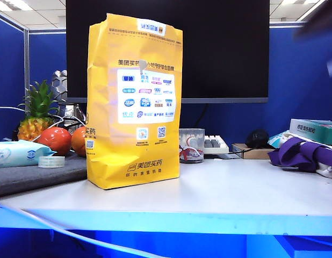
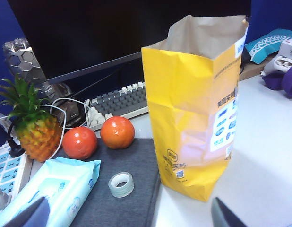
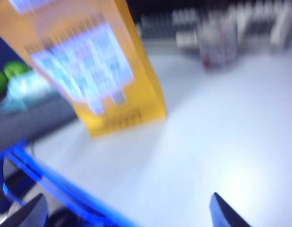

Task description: Pick up the kiwifruit and throw it into the yellow paper bag.

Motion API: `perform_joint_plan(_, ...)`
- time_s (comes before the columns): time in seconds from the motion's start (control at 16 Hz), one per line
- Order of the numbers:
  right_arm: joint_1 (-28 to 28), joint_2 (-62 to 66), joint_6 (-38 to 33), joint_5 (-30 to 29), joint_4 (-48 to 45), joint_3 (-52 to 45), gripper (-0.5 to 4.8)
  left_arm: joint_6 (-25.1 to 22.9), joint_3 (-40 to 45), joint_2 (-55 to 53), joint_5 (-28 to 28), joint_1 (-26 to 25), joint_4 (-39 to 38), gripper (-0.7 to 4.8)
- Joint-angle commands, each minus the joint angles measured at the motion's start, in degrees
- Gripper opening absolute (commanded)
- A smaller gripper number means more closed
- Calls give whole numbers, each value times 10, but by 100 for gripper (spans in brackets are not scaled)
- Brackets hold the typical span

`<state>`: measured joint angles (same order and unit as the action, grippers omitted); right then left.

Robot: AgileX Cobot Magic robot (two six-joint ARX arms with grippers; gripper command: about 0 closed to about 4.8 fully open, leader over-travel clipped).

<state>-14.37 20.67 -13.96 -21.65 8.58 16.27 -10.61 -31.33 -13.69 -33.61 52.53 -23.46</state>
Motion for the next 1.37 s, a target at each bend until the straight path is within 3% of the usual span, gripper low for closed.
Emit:
perform_joint_plan(0.06,0,0,-2,1,51,1,479,3,0,0,2,0,3,479)
perform_joint_plan(0.37,0,0,-2,1,62,-4,479,3,32,13,6,-19,12,479)
perform_joint_plan(0.44,0,0,-2,1,62,-4,479,3,47,15,19,-40,18,479)
perform_joint_plan(0.62,0,0,-2,2,52,-12,479,3,96,15,56,-172,21,479)
perform_joint_plan(0.87,0,-4,-2,-30,-247,-136,479,3,125,49,53,-309,44,479)
perform_joint_plan(0.94,0,-9,-2,-39,-240,-144,479,3,134,69,53,-327,54,479)
perform_joint_plan(1.25,0,-24,-2,-103,-253,-162,479,3,182,134,54,-337,130,479)
perform_joint_plan(1.37,3,-49,-2,-117,-267,-162,479,3,206,134,54,-338,204,479)
